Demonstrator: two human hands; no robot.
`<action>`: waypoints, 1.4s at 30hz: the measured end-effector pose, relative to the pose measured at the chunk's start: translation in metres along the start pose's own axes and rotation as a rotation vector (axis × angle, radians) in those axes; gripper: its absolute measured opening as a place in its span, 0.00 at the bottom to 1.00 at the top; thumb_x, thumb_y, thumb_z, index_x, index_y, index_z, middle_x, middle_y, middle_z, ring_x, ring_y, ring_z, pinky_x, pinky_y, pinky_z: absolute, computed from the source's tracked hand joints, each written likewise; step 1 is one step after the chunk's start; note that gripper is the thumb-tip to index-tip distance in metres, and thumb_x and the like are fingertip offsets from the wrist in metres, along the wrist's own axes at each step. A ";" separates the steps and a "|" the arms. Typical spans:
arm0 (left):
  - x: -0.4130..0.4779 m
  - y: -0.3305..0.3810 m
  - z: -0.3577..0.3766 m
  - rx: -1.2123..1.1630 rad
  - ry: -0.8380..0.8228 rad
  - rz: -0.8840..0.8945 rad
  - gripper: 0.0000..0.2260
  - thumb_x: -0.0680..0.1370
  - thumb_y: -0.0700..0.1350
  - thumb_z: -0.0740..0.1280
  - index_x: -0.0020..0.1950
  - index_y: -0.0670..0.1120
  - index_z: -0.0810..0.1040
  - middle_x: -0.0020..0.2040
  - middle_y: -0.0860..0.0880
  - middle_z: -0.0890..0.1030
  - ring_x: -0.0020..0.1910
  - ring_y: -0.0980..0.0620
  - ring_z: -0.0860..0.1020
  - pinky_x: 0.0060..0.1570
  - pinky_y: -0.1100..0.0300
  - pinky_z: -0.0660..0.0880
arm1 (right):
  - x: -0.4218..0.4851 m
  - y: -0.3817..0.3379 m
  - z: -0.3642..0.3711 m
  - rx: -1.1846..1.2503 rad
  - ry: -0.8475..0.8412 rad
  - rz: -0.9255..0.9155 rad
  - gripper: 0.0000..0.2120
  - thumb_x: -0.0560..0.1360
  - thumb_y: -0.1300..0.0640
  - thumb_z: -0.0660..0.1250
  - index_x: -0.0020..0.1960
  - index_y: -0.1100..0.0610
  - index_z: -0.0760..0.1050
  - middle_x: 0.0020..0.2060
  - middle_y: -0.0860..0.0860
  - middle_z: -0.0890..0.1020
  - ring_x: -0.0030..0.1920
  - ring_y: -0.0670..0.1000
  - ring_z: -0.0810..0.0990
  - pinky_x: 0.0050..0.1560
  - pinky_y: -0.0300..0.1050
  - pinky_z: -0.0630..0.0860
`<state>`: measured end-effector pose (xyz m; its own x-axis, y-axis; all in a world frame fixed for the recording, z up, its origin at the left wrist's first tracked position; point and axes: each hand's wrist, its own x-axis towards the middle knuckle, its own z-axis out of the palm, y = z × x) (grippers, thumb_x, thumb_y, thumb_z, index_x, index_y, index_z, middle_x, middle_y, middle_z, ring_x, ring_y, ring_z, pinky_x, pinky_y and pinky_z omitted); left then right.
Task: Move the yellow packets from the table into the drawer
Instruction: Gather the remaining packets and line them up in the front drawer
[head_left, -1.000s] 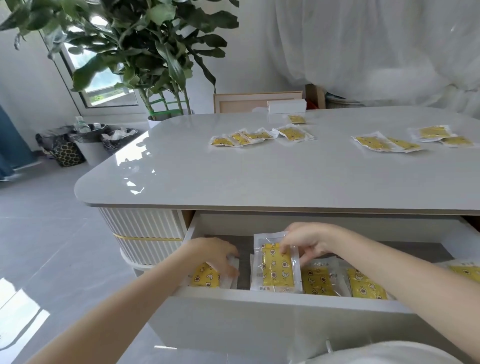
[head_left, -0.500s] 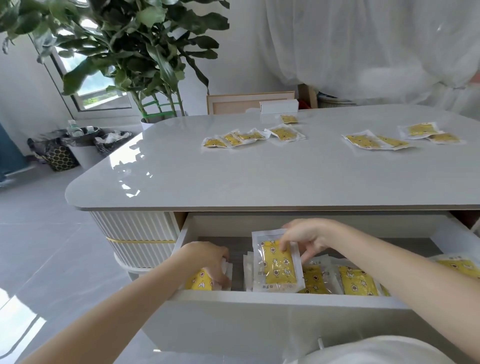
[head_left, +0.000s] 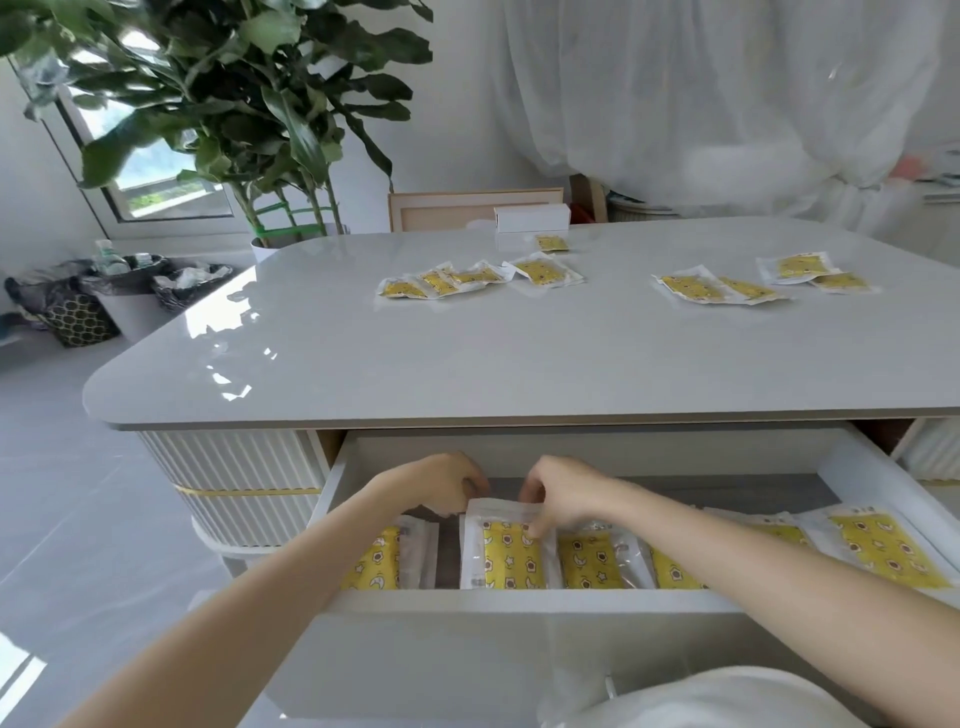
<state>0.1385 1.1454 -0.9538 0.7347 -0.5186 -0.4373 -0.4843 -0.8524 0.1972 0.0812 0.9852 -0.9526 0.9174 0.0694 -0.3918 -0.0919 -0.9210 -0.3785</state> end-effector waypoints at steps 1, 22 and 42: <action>0.001 0.003 0.000 -0.007 -0.004 0.004 0.22 0.76 0.33 0.55 0.67 0.48 0.74 0.67 0.49 0.74 0.63 0.48 0.73 0.60 0.55 0.74 | -0.001 0.000 0.002 -0.016 0.026 -0.024 0.22 0.68 0.57 0.77 0.60 0.56 0.78 0.58 0.52 0.80 0.57 0.52 0.78 0.55 0.45 0.76; -0.067 0.031 -0.081 -0.008 0.323 0.047 0.13 0.80 0.47 0.59 0.62 0.53 0.76 0.60 0.54 0.77 0.56 0.54 0.75 0.61 0.58 0.71 | -0.050 0.003 -0.108 0.365 -0.090 -0.166 0.10 0.78 0.57 0.65 0.59 0.54 0.78 0.47 0.48 0.84 0.42 0.47 0.82 0.46 0.39 0.79; 0.133 0.115 -0.100 -0.188 0.761 0.097 0.21 0.82 0.46 0.55 0.75 0.52 0.59 0.76 0.51 0.58 0.75 0.51 0.55 0.72 0.55 0.54 | 0.033 0.165 -0.149 0.098 1.026 0.296 0.20 0.76 0.58 0.63 0.67 0.55 0.68 0.68 0.53 0.67 0.68 0.57 0.62 0.62 0.49 0.67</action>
<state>0.2282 0.9712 -0.9014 0.8495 -0.4366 0.2962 -0.5241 -0.7630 0.3784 0.1535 0.7788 -0.9032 0.7365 -0.5488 0.3954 -0.3528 -0.8104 -0.4677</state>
